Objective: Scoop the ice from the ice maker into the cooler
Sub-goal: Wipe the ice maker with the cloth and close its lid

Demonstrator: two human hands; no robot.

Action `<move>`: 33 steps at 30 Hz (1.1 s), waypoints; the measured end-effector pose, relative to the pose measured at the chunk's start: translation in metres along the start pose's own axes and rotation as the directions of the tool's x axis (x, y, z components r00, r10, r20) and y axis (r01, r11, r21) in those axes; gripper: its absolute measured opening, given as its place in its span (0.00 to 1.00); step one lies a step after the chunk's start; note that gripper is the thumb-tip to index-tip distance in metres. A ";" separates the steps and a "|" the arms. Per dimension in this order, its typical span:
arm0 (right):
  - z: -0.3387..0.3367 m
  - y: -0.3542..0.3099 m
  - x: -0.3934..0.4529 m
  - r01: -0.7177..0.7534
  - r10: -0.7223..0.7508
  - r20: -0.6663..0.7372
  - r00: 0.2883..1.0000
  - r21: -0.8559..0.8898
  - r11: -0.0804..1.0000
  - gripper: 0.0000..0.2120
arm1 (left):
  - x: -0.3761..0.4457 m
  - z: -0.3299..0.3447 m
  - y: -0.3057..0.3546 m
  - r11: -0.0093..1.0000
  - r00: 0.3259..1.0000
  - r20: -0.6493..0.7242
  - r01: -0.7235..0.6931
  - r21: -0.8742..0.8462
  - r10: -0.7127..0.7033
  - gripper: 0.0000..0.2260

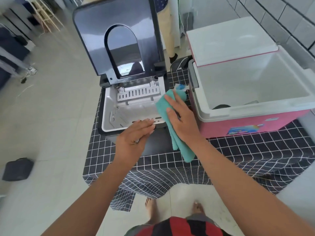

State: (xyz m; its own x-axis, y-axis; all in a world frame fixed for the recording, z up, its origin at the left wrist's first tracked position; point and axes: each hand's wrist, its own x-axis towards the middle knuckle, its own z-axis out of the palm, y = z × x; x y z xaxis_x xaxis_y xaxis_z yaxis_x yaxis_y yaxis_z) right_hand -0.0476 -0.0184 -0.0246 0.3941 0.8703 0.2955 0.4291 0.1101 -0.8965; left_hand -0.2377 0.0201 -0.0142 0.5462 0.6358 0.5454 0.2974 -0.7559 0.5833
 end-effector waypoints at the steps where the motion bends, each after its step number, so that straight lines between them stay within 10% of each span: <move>1: 0.002 0.003 -0.009 0.018 -0.018 -0.005 1.000 -0.006 1.000 0.18 | 0.000 0.000 -0.001 1.000 1.000 0.002 -0.001 0.000 0.001 0.08; 12: -0.012 0.026 0.074 -0.155 0.159 0.019 0.987 -0.142 0.978 0.14 | -0.001 0.001 -0.001 0.999 0.999 0.017 0.045 -0.026 -0.044 0.08; 16: -0.001 0.020 0.031 -0.269 0.271 -0.036 0.962 0.067 0.961 0.14 | -0.001 0.001 -0.006 0.999 1.000 0.002 0.016 -0.034 -0.016 0.06; 22: -0.002 -0.007 -0.020 0.001 -0.012 0.135 0.991 0.084 0.996 0.16 | -0.001 0.004 -0.008 1.000 1.000 -0.015 -0.001 -0.007 0.001 0.07; 33: -0.012 -0.013 0.047 0.002 0.005 0.138 0.990 -0.049 0.999 0.16 | 0.000 0.002 0.009 0.997 0.997 -0.011 0.079 -0.007 -0.079 0.09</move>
State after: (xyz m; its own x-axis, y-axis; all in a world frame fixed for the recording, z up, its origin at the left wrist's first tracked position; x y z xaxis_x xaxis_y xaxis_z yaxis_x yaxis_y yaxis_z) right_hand -0.0252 0.0155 0.0050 0.2802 0.9287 0.2430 0.4693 0.0883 -0.8786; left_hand -0.2334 0.0136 -0.0101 0.5125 0.6950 0.5042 0.3343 -0.7024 0.6284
